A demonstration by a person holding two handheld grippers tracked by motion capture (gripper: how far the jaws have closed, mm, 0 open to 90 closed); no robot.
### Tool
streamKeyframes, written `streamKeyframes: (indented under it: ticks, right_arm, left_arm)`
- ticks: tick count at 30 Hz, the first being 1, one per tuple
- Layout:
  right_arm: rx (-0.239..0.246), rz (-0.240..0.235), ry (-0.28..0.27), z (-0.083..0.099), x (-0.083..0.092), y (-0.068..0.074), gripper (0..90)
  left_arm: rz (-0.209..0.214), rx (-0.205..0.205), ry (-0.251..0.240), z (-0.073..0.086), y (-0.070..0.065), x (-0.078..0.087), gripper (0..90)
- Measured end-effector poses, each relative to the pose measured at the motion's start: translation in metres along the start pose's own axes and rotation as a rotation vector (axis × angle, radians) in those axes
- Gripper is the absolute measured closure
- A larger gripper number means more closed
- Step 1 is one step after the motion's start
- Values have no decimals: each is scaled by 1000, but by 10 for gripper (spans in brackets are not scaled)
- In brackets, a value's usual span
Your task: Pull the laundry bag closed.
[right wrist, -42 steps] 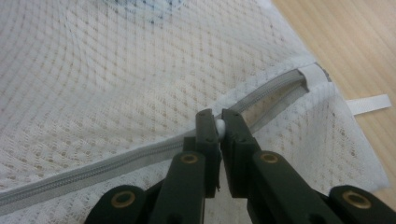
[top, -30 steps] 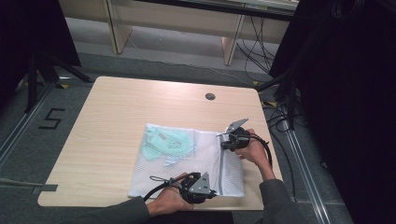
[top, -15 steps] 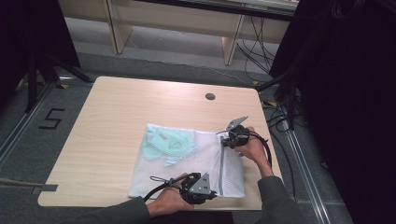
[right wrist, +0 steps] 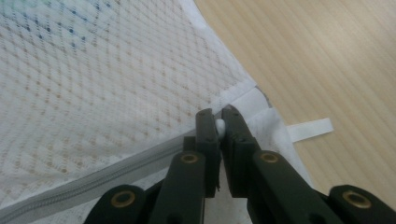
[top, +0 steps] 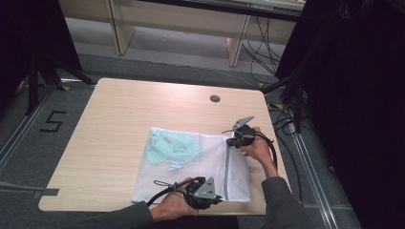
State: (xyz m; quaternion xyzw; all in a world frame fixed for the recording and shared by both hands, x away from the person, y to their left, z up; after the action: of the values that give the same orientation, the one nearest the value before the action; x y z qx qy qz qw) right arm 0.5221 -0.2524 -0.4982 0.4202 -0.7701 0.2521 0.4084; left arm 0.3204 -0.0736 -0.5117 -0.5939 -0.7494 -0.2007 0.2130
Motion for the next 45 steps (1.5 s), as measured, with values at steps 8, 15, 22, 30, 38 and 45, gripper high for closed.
streamKeyframes:
  ticks: [8,15,22,30,38,45]
  right_arm:
    - [-15,-3,9,0,0,0,866]
    - [-23,11,-8,-1,-2,-3,866]
    - [-4,34,3,-5,-4,-6,865]
    - [-32,38,9,-4,-5,-6,866]
    - [-32,24,10,-4,-4,-6,865]
    - [-20,35,0,-5,-6,-7,864]
  left_arm:
    - [-1,-4,4,0,0,0,890]
    - [6,-1,7,0,0,2,890]
    - [8,15,-1,1,-1,0,890]
    - [5,8,7,1,1,0,889]
    - [7,20,5,2,1,-2,888]
    - [3,39,1,2,2,-3,887]
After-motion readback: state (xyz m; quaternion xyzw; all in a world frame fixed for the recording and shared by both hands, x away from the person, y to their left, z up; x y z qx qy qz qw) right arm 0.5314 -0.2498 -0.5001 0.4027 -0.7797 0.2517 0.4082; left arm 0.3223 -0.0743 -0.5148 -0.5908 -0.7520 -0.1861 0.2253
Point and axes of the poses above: each handheld gripper's, and its own axes: x roughly backward along the jaws, z roughly out of its underside, y roughly to its left, the point moved 3 cm from there along -x, roughly forward along the jaws, and after that the axes turned 4 degrees about -z, right-handed, at the moved point
